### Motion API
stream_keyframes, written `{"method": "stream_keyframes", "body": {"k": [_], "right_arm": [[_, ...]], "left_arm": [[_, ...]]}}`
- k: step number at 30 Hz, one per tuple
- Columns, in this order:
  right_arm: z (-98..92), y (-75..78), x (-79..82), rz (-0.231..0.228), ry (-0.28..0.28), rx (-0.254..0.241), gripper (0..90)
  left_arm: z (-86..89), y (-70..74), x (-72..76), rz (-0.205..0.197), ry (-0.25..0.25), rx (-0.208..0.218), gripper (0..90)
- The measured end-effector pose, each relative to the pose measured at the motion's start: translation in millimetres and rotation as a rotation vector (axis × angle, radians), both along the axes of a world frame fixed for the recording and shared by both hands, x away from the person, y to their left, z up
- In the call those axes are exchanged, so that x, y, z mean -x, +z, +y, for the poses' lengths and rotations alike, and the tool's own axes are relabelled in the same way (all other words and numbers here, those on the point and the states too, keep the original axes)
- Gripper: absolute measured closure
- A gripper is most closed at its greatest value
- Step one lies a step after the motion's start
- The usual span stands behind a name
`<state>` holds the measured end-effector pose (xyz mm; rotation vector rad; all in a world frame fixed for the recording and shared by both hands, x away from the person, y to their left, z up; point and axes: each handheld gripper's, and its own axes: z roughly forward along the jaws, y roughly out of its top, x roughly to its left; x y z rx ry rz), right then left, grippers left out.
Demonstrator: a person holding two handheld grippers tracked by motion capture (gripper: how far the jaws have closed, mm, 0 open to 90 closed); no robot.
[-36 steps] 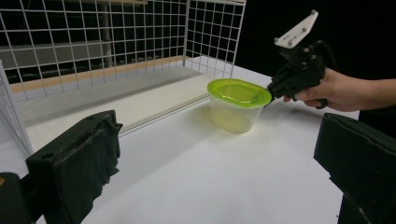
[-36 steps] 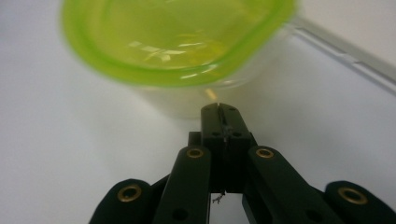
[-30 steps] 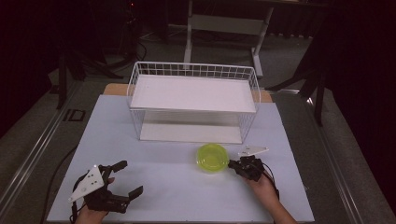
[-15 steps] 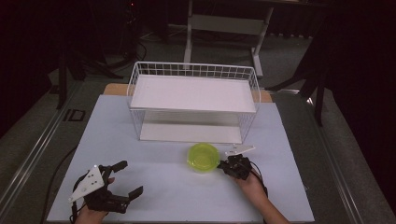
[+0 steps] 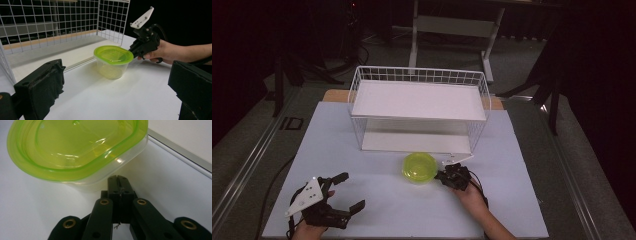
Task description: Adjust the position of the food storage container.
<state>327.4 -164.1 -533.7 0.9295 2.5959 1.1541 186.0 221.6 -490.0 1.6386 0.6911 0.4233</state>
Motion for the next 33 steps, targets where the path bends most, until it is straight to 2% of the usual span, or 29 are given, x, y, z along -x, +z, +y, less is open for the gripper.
{"method": "stream_keyframes", "body": {"k": [11, 15, 17, 22, 25, 27, 28, 29, 30, 31, 33], "right_arm": [[15.1, -1.8, -5.2, -0.002, 0.014, -0.007, 90.0], [11.2, -0.6, -3.0, -0.01, 0.012, 0.003, 90.0], [6.1, 1.6, -0.5, -0.013, -0.001, -0.007, 88.6], [-5.1, 14.4, 11.6, -0.053, 0.003, -0.02, 77.1], [-12.4, 23.2, 21.1, -0.092, -0.007, -0.025, 66.4], [-17.8, 28.7, 26.0, -0.094, -0.01, -0.045, 53.8], [-17.8, 28.7, 26.0, -0.094, -0.01, -0.045, 53.8], [-20.6, 31.3, 28.0, -0.089, -0.014, -0.063, 48.2], [-26.1, 36.1, 32.6, -0.085, 0.01, -0.105, 35.8], [-27.4, 38.4, 35.6, -0.1, 0.015, -0.104, 30.4], [-29.5, 43.7, 42.3, -0.126, 0.039, -0.11, 26.9]], "left_arm": [[-0.3, 0.1, 0.1, 0.0, -0.005, 0.002, 1.1], [-0.4, -0.1, -0.4, 0.001, -0.006, 0.001, 1.1], [-1.1, -0.3, -0.6, 0.003, -0.008, 0.001, 1.1], [-3.9, -1.2, -1.6, 0.007, -0.02, -0.008, 1.1], [-5.7, -1.2, -1.8, 0.009, -0.023, -0.002, 1.1], [-6.5, -1.4, -1.7, 0.009, -0.026, -0.002, 1.1], [-6.5, -1.4, -1.7, 0.009, -0.026, -0.002, 1.1], [-7.5, -1.9, -1.8, 0.013, -0.032, -0.001, 1.1], [-8.5, -2.1, -1.8, 0.016, -0.032, 0.0, 1.1], [-9.2, -2.0, -2.1, 0.018, -0.035, -0.006, 1.1], [-11.2, -1.3, -2.6, 0.019, -0.033, -0.017, 1.1]]}}
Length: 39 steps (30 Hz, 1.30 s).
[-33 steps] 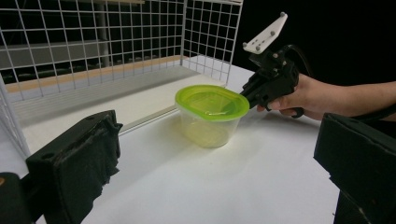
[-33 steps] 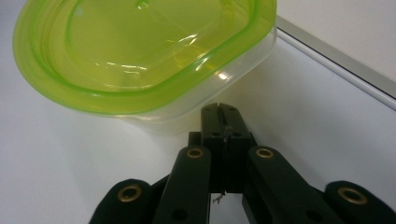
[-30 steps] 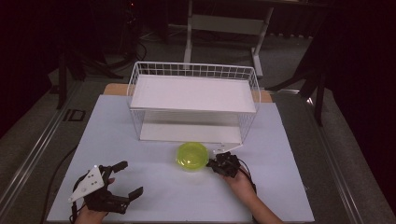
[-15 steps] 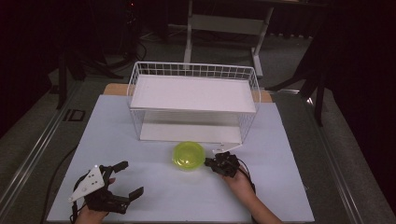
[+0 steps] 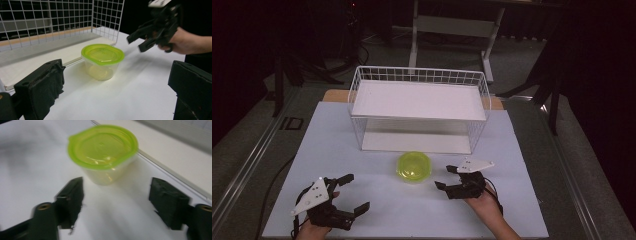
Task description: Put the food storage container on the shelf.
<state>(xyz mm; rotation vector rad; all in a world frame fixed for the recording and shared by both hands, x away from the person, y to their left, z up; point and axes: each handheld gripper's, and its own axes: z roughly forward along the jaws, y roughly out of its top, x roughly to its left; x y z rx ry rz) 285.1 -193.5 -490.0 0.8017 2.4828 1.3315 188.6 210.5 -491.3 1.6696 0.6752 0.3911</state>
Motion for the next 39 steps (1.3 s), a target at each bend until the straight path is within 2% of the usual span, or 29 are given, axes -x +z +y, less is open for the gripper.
{"method": "stream_keyframes", "body": {"k": [2, 4, 5, 9, 11, 13, 14, 16, 17, 19, 22, 25, 26, 32, 34, 39], "right_arm": [[-0.7, 5.4, 6.0, -0.019, 0.014, -0.013, 22.6], [-0.6, 8.2, 8.6, -0.028, 0.024, -0.015, 22.0], [0.7, 13.3, 15.1, -0.08, 0.005, 0.001, 20.6], [2.7, 22.4, 19.7, -0.071, 0.018, -0.012, 17.4], [4.7, 27.5, 24.1, -0.117, 0.002, -0.009, 22.3], [6.9, 32.6, 28.5, -0.165, 0.012, -0.02, 22.6], [7.8, 34.9, 29.5, -0.166, 0.015, -0.034, 22.8], [9.4, 39.2, 29.3, -0.132, 0.003, -0.047, 22.7], [9.5, 40.9, 28.5, -0.127, 0.007, -0.064, 22.6], [9.6, 42.7, 28.0, -0.129, 0.005, -0.067, 22.8], [12.1, 47.7, 27.7, -0.172, -0.056, -0.06, 21.5], [15.6, 51.3, 26.9, -0.219, -0.075, -0.029, 19.1], [17.4, 53.6, 25.6, -0.241, -0.091, -0.035, 13.8], [19.3, 55.6, 19.2, -0.229, -0.107, -0.061, 13.9], [22.6, 54.4, 11.4, -0.207, -0.11, -0.059, 13.2], [27.1, 52.3, 3.7, -0.191, -0.127, -0.071, 11.3]], "left_arm": [[-2.4, 1.2, -0.8, 0.005, -0.006, -0.001, 1.1], [-5.7, 3.5, -1.5, 0.006, -0.013, -0.012, 1.1], [-7.6, 4.9, -1.8, 0.008, -0.018, -0.012, 1.1], [-16.1, 11.6, -2.8, 0.015, -0.049, -0.013, 1.1], [-19.8, 14.6, -4.3, 0.026, -0.063, -0.018, 1.1], [-22.4, 17.7, -6.5, 0.038, -0.077, -0.015, 1.1], [-23.2, 19.3, -8.0, 0.041, -0.082, -0.016, 1.1], [-25.6, 22.3, -11.2, 0.043, -0.08, -0.022, 1.1], [-26.9, 23.8, -13.3, 0.044, -0.081, -0.025, 1.1], [-28.2, 25.3, -15.3, 0.05, -0.084, -0.024, 1.1], [-33.2, 30.6, -23.1, 0.07, -0.09, -0.018, 1.1], [-36.8, 35.8, -30.5, 0.084, -0.092, -0.028, 1.1], [-37.6, 37.3, -33.3, 0.089, -0.087, -0.025, 1.1], [-39.9, 42.6, -49.3, 0.119, -0.071, -0.022, 1.1], [-43.5, 41.2, -61.6, 0.149, -0.068, -0.019, 1.1], [-50.9, 34.6, -76.4, 0.175, -0.059, -0.038, 1.1]]}}
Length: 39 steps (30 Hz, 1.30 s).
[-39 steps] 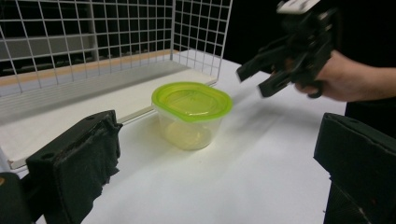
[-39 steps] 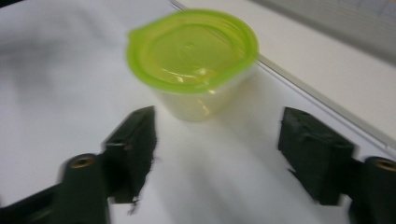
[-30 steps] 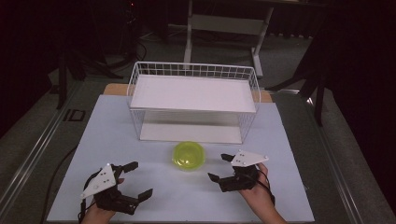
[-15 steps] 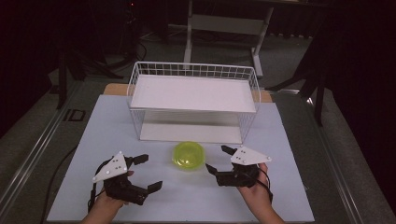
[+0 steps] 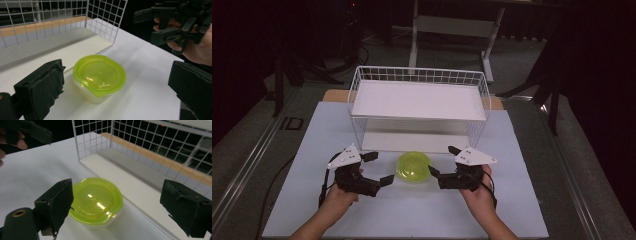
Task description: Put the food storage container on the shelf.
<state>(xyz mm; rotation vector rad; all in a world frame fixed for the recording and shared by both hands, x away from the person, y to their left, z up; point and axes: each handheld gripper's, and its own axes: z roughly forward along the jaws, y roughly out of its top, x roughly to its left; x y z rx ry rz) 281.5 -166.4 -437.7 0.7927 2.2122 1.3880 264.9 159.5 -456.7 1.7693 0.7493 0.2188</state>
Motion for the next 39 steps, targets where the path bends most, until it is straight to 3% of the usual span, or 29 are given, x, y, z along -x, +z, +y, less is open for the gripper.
{"method": "stream_keyframes", "body": {"k": [3, 4, 7, 10, 14, 17, 22, 24, 25, 26, 30, 37, 39], "right_arm": [[1.7, -2.7, -5.0, 0.023, -0.029, -0.018, 11.3], [1.8, -5.6, -9.8, 0.057, -0.025, -0.039, 11.3], [2.8, -11.4, -17.3, 0.095, -0.053, -0.059, 11.4], [5.3, -17.0, -22.9, 0.123, -0.06, -0.06, 13.4], [10.0, -26.1, -29.4, 0.153, -0.063, -0.054, 15.3], [14.1, -33.1, -32.4, 0.183, -0.064, -0.05, 15.6], [15.6, -43.3, -34.6, 0.223, -0.072, -0.041, 20.3], [15.3, -46.4, -35.7, 0.244, -0.078, -0.037, 23.6], [15.5, -47.9, -36.0, 0.247, -0.082, -0.037, 23.6], [15.7, -48.9, -36.1, 0.251, -0.083, -0.034, 24.0], [18.2, -54.9, -37.3, 0.276, -0.074, -0.018, 30.4], [21.0, -60.9, -38.0, 0.307, -0.075, -0.001, 37.0], [20.4, -62.0, -38.3, 0.32, -0.075, -0.006, 42.2]], "left_arm": [[-3.9, -3.8, -5.4, 0.013, -0.003, 0.002, 1.1], [-8.0, -7.1, -10.1, 0.026, 0.007, -0.006, 1.1], [-14.8, -14.2, -19.0, 0.06, 0.02, -0.005, 1.1], [-18.5, -19.0, -24.2, 0.076, 0.025, -0.014, 1.1], [-24.1, -29.1, -34.7, 0.133, 0.044, -0.011, 1.2], [-25.1, -34.1, -40.2, 0.184, 0.049, -0.002, 7.3], [-28.6, -41.8, -45.8, 0.253, 0.084, -0.041, 15.2], [-29.6, -43.1, -46.6, 0.248, 0.114, -0.066, 16.4], [-29.2, -43.3, -46.8, 0.243, 0.122, -0.066, 21.8], [-28.5, -44.0, -48.0, 0.254, 0.126, -0.052, 25.3], [-28.4, -48.0, -52.8, 0.297, 0.139, -0.06, 25.9], [-30.1, -55.3, -54.0, 0.344, 0.14, -0.086, 34.5], [-29.1, -56.5, -54.3, 0.356, 0.12, -0.072, 42.9]]}}
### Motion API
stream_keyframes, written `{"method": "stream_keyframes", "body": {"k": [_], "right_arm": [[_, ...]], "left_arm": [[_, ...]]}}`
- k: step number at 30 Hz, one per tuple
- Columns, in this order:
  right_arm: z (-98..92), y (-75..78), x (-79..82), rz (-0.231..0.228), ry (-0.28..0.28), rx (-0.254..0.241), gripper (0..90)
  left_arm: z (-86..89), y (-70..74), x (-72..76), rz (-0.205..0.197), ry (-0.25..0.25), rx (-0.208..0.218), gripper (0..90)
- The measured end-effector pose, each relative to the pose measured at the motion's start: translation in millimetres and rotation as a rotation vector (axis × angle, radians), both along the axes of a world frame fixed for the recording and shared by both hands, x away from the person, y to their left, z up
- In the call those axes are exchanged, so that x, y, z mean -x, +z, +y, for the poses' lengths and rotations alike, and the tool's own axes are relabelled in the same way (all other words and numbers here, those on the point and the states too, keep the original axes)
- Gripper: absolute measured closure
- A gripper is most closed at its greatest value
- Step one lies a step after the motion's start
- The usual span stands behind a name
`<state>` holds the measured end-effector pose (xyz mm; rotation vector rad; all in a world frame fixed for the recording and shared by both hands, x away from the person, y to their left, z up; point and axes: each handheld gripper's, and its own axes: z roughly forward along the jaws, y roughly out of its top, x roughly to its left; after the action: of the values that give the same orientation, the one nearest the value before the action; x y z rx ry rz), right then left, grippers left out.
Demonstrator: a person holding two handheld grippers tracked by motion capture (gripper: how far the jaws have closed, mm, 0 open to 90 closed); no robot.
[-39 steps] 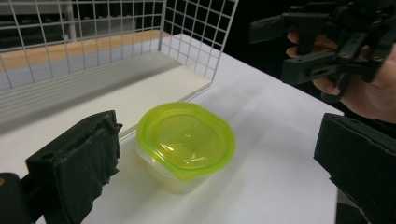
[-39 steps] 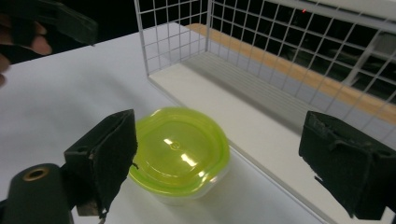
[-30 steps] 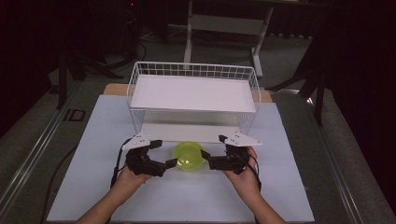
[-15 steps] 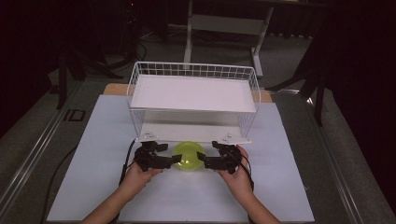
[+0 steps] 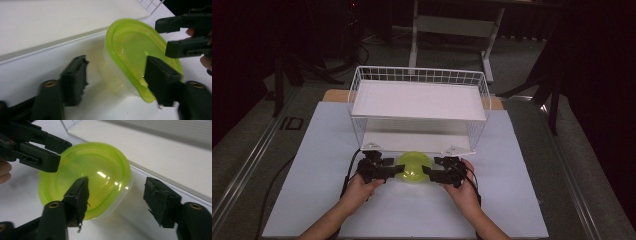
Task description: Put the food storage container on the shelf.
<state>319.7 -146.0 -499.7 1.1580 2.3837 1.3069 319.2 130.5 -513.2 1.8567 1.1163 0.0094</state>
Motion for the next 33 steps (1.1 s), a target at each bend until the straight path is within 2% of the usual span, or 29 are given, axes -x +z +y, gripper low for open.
{"method": "stream_keyframes", "body": {"k": [2, 3, 5, 6, 11, 17, 22, 25, 27, 31, 33], "right_arm": [[-0.7, 0.6, 0.1, 0.0, -0.004, 0.002, 48.2], [-0.3, 0.3, 0.6, -0.007, -0.008, 0.027, 49.3], [-0.8, -0.2, 0.9, -0.005, -0.009, 0.023, 50.8], [-1.9, -0.7, 1.0, 0.021, -0.013, 0.001, 54.0], [-2.1, 0.1, 3.6, 0.051, -0.013, -0.017, 59.9], [-3.8, 0.8, 7.7, 0.083, -0.022, -0.039, 63.8], [-4.0, 1.5, 12.9, 0.077, -0.02, -0.039, 67.0], [-5.4, 1.7, 14.5, 0.087, -0.012, -0.049, 69.1], [-9.0, 0.7, 14.4, 0.112, 0.012, -0.083, 71.1], [-10.8, 0.2, 18.3, 0.121, 0.041, -0.111, 74.5], [-10.7, 1.8, 19.3, 0.125, 0.036, -0.117, 79.7]], "left_arm": [[2.8, -0.7, 0.4, 0.003, -0.014, 0.019, 51.5], [2.7, -0.9, 0.5, 0.014, -0.019, 0.029, 53.9], [2.4, -0.8, 0.9, 0.016, -0.022, 0.033, 57.9], [1.2, 0.7, 2.0, 0.013, -0.03, 0.028, 59.4], [-1.5, 4.6, 6.5, -0.002, -0.038, -0.013, 60.8], [-3.3, 5.8, 14.3, -0.003, -0.041, -0.004, 64.3], [-5.1, 7.4, 21.1, 0.007, -0.043, -0.007, 67.4], [-7.9, 10.0, 27.1, 0.0, -0.041, -0.034, 68.8], [-9.8, 10.9, 32.3, -0.026, -0.047, -0.064, 69.9], [-10.9, 11.7, 38.2, -0.002, -0.025, -0.074, 73.2], [-13.9, 11.5, 41.1, -0.005, -0.021, -0.115, 76.4]]}}
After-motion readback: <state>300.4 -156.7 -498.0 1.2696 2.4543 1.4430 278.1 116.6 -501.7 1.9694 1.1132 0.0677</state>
